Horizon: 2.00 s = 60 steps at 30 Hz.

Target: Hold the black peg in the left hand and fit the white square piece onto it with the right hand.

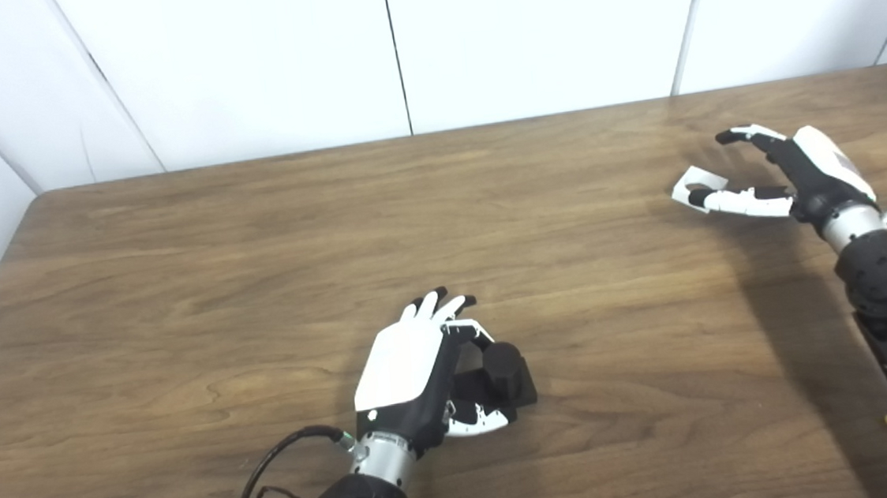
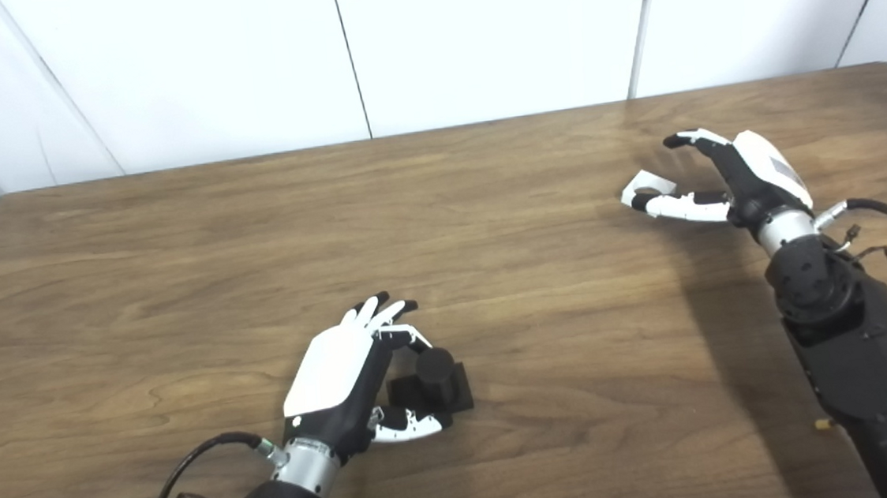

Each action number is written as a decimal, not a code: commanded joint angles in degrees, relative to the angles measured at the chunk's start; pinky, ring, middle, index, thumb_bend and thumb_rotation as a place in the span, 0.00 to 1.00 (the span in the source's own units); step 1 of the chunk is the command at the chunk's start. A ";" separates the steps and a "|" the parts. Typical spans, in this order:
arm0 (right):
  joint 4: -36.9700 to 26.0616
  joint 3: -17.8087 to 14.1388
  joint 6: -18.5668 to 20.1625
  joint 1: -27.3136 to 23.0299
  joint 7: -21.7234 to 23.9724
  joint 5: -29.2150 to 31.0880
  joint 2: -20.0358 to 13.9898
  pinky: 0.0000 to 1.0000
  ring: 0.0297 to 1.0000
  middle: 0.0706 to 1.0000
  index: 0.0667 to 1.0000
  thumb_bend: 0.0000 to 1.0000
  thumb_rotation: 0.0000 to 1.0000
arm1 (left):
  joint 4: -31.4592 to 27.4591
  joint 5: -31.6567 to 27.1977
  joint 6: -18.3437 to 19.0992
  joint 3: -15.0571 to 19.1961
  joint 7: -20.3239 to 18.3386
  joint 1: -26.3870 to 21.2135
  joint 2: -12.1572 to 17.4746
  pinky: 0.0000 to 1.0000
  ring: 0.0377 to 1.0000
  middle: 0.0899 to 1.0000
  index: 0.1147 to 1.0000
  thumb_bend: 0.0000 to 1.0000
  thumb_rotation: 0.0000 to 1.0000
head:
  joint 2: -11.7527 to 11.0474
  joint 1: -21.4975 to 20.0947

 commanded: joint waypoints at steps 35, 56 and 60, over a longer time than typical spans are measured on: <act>11.50 8.43 -1.88 -11.70 3.69 -7.66 -5.59 1.00 1.00 0.96 0.77 0.81 0.45 | -0.18 0.98 -0.09 0.14 -0.39 -0.64 -0.69 1.00 1.00 0.92 0.43 0.52 0.06 | 0.48 -0.52; 13.96 11.96 -1.16 -14.47 5.99 -10.41 -3.92 1.00 1.00 0.95 0.74 0.81 0.45 | -0.17 1.13 0.17 -0.08 -0.19 -0.25 -1.49 1.00 1.00 0.92 0.43 0.52 0.06 | 0.73 -0.20; 15.02 12.63 -0.42 -15.51 6.52 -10.80 -3.45 1.00 1.00 0.95 0.74 0.80 0.45 | -0.24 1.28 0.23 -0.06 -0.09 -0.16 -1.60 1.00 1.00 0.92 0.42 0.52 0.06 | 0.77 -0.28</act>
